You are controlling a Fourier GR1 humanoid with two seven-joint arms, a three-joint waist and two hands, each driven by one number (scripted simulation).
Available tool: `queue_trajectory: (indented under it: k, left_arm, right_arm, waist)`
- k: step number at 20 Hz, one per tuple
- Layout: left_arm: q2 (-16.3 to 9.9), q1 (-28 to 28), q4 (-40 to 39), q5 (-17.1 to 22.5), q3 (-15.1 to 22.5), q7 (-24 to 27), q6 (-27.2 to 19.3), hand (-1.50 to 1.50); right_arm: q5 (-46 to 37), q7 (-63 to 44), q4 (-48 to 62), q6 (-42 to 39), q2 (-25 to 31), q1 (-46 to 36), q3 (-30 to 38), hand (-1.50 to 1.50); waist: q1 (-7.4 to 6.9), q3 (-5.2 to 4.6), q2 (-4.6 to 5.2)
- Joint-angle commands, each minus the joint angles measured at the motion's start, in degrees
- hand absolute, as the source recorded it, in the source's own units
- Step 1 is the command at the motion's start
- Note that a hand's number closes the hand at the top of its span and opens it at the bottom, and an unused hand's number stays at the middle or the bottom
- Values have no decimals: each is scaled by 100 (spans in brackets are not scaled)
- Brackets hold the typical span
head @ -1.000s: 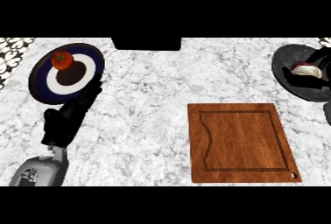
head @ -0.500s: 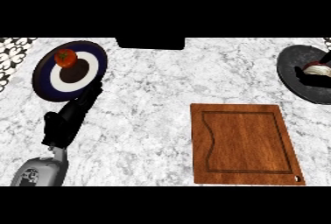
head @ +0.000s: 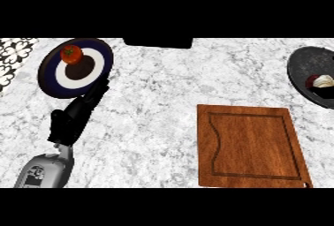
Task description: Pick the cupcake from the cutting board and place it in the pan
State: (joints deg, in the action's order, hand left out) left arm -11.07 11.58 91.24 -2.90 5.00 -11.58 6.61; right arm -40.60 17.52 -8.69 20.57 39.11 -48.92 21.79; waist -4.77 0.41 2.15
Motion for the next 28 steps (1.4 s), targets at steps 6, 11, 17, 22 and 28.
queue_trajectory:
  k: [6,11,17,22,28]
  left_arm:
    - [21,-55,15,37,36,47,82,0]
    - [15,4,76,61,-76,-52,5,0]
    - [27,-51,44,80,-96,-38,17,0]
    - [146,-137,39,-114,23,56,-136,0]
    - [121,-159,-26,-39,-82,37,-93,0]
  right_arm:
    - [961,869,-29,-527,-158,-94,920,-150]
    - [1748,1274,-41,-1123,65,-63,1682,-150]
    - [2105,1733,95,-2355,424,342,1999,-150]
    - [2275,2245,56,-3261,704,697,2128,-150]
    - [2365,3204,-37,-3598,675,1379,2198,-150]
  waist:
    - [-30,35,37]
    - [40,36,14]
    - [93,29,16]
    - [178,17,-44]
    - [226,11,-68]
